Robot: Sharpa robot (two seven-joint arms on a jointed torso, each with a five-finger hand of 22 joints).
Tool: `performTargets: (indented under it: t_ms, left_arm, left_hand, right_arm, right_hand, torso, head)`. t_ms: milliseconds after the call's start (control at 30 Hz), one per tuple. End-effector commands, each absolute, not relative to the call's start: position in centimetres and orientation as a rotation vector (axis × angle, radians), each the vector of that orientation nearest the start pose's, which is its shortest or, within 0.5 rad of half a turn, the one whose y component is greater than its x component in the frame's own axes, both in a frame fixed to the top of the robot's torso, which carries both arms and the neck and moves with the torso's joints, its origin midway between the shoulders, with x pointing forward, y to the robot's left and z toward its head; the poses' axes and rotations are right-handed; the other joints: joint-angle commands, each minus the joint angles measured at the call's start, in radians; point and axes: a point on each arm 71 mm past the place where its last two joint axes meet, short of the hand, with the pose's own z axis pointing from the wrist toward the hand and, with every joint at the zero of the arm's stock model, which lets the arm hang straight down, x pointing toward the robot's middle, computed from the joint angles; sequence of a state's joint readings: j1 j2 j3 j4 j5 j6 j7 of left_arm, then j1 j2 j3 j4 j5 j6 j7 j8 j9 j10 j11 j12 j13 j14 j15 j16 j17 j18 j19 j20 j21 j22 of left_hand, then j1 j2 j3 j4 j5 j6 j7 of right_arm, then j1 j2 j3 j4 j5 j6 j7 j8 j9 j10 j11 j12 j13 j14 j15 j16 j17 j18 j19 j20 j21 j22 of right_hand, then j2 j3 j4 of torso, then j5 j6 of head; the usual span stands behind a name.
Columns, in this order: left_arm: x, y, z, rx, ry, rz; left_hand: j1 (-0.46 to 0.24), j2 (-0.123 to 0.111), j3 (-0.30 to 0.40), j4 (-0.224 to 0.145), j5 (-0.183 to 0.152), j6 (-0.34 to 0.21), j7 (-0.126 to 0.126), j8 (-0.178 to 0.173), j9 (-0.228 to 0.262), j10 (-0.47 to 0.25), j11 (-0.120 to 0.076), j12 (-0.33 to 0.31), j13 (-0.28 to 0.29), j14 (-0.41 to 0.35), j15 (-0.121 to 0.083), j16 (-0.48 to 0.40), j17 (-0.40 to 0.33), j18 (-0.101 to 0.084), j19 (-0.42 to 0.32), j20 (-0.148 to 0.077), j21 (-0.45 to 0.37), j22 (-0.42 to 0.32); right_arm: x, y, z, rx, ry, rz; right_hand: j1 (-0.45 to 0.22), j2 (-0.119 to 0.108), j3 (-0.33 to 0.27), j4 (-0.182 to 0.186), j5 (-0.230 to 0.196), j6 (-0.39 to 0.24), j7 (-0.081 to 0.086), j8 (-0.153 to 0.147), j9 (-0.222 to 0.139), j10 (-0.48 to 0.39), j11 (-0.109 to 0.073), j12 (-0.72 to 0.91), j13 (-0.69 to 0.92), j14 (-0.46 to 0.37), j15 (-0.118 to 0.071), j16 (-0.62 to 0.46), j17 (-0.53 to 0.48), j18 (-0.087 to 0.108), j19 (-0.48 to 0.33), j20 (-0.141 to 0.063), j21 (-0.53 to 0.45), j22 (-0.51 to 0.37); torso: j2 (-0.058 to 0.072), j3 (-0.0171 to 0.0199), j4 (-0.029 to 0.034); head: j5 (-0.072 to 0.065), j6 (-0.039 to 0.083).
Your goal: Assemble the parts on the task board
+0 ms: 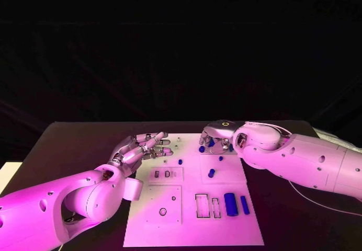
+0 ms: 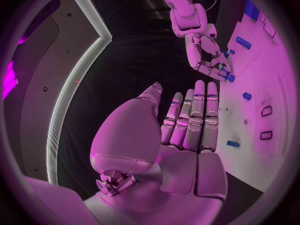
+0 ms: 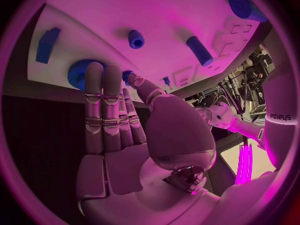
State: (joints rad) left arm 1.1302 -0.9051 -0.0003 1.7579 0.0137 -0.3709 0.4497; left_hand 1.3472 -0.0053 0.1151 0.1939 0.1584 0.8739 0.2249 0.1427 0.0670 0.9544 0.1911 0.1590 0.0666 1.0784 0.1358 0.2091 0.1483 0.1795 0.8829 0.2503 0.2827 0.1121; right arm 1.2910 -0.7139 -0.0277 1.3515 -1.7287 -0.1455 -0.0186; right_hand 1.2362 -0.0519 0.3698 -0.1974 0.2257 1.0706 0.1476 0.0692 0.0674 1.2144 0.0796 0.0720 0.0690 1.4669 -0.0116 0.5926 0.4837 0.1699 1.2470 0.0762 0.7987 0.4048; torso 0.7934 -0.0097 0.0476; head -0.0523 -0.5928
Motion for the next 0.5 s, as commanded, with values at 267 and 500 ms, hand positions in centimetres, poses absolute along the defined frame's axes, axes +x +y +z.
performTargets:
  t_ms: [267,500]
  left_arm:
    - [43.83,17.58,-17.17,-1.13,1.417,-1.695]
    - [43.95,17.68,-17.22,-1.137,1.411,-1.69]
  left_hand:
    - [0.0,0.015,-0.002,-0.001,0.003,0.009,0.025,0.007,0.001,0.013,-0.002,0.004,0.002,0.007,-0.002,0.004,0.003,0.005,0.01,-0.004,0.004,-0.002]
    - [0.002,0.017,-0.001,-0.003,0.003,0.01,0.025,0.008,0.001,0.014,-0.002,0.004,0.001,0.008,-0.002,0.004,0.003,0.005,0.011,-0.005,0.004,-0.002]
  right_arm:
    - [52.67,-16.79,-15.08,-0.574,1.617,0.483]
    - [52.79,-16.63,-15.13,-0.578,1.628,0.48]
  right_hand:
    - [-0.005,-0.019,0.014,0.02,-0.014,0.004,-0.004,-0.003,0.001,-0.007,-0.005,-0.003,0.0,0.018,-0.005,0.043,0.034,0.012,-0.025,0.003,0.038,0.026]
    - [-0.001,-0.018,0.023,0.03,-0.014,0.005,-0.004,-0.002,0.001,-0.005,-0.005,-0.001,0.001,0.018,-0.006,0.087,0.075,0.009,-0.024,0.003,0.071,0.06]
  torso:
    - [0.013,-0.0005,0.0056]
    - [0.018,0.0009,0.0056]
  head:
    - [0.0,0.001]
    - [0.0,-0.003]
